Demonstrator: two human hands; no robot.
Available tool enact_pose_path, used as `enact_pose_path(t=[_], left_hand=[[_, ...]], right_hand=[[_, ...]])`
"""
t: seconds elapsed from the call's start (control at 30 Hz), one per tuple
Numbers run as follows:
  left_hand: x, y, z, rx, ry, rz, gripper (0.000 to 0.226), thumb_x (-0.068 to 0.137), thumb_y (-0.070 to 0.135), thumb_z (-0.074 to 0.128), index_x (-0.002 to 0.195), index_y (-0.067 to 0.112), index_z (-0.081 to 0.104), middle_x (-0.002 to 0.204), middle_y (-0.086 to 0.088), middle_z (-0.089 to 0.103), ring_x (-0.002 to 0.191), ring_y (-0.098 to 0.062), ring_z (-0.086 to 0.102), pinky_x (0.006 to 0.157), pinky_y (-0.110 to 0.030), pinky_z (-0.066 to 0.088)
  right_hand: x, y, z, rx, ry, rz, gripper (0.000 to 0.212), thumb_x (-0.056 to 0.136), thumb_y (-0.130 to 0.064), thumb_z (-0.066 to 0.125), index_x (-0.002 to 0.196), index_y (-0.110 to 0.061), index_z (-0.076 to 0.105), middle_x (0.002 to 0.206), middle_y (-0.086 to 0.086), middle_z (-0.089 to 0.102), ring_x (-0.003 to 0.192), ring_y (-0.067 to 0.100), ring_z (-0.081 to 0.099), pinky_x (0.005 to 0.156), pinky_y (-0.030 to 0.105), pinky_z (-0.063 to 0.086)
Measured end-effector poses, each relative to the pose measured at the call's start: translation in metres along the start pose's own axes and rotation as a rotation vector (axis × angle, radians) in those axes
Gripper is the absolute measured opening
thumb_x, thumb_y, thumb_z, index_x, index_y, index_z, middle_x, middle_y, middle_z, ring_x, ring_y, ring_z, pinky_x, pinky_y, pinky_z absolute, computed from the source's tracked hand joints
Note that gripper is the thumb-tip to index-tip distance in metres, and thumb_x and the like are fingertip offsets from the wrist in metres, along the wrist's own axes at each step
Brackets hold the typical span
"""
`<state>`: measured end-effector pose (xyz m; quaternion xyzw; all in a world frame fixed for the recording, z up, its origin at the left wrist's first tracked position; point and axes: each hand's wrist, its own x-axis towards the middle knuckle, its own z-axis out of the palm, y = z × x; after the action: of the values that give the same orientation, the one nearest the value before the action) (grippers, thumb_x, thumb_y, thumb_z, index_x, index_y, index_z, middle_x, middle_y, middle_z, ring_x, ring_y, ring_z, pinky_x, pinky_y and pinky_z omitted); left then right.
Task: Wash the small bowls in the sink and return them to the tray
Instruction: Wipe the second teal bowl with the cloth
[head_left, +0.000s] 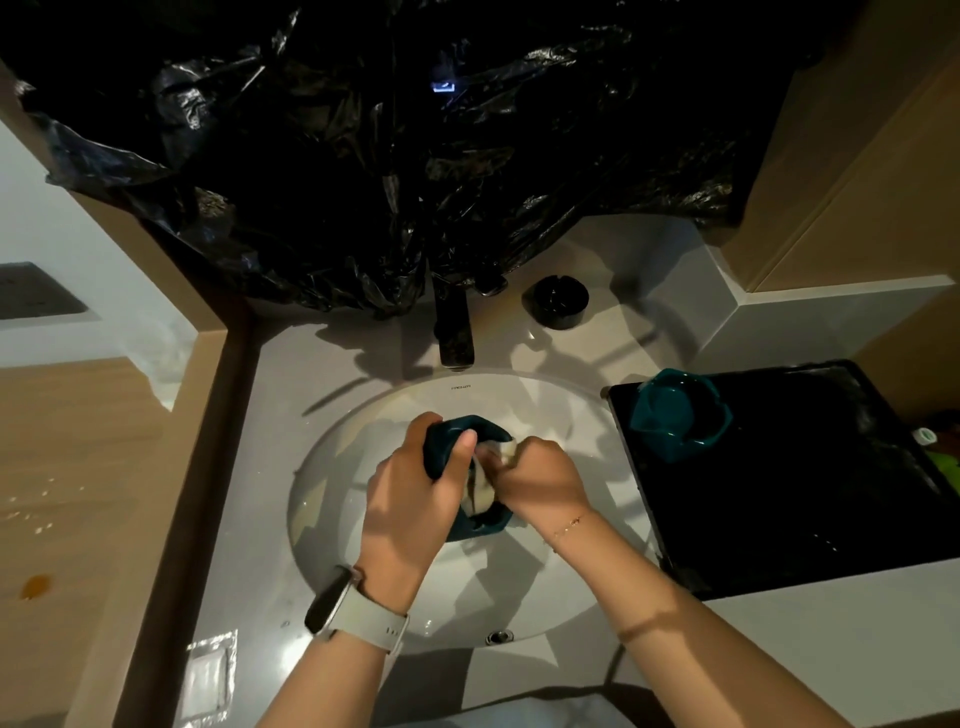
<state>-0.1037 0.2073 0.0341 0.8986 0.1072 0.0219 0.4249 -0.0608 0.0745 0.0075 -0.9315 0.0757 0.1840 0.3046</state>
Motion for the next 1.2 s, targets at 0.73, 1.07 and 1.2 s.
enact_pose_path(t=[0.73,1.07,1.2], left_hand=[[0.012,-0.009,-0.007,-0.28,-0.291,0.014,0.053,0.08,0.068,0.051,0.123,0.036,0.051,0.107,0.011,0.069,0.101,-0.007,0.064,0.091,-0.037,0.055],[0.002,0.01,0.014,-0.044,0.072,0.008,0.038,0.098,0.049,0.044,0.129,0.027,0.049,0.104,0.006,0.067,0.095,-0.015,0.062,0.087,-0.033,0.051],[-0.01,0.016,0.016,-0.015,0.019,0.04,0.04,0.095,0.049,0.047,0.129,0.028,0.049,0.102,0.003,0.067,0.088,-0.013,0.059,0.076,-0.024,0.044]], right_hand=[[-0.002,-0.004,-0.036,-0.058,0.0,-0.234,0.034,0.096,-0.031,0.049,0.09,-0.004,0.068,0.094,0.017,0.07,0.092,0.032,0.061,0.065,0.027,0.032],[-0.025,0.01,-0.002,0.664,-0.126,0.273,0.026,0.093,-0.025,0.054,0.087,-0.003,0.067,0.074,0.007,0.062,0.057,0.016,0.052,0.055,0.024,0.039],[-0.003,0.013,-0.016,0.32,-0.072,0.137,0.031,0.088,-0.035,0.06,0.082,-0.006,0.069,0.077,0.011,0.068,0.07,0.024,0.063,0.061,0.029,0.048]])
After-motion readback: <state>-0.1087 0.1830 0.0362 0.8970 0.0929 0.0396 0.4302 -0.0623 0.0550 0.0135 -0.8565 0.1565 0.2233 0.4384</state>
